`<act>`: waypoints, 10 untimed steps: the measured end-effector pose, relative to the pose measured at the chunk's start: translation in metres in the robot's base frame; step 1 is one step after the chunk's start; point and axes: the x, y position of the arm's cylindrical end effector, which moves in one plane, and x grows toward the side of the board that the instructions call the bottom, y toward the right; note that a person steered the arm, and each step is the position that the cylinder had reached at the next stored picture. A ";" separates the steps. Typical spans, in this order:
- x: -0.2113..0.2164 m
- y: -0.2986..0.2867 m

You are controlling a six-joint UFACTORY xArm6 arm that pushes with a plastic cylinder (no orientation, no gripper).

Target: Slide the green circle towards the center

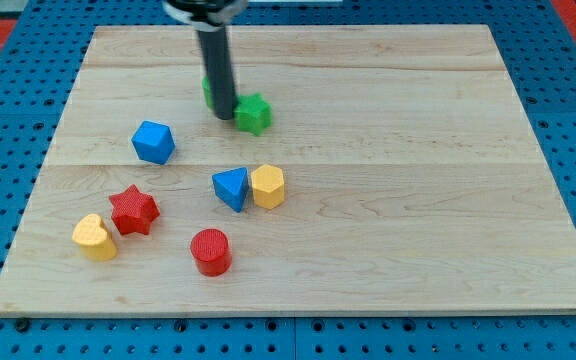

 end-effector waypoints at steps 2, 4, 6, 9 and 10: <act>0.028 0.126; 0.025 0.171; 0.024 -0.083; -0.035 -0.037; 0.007 0.036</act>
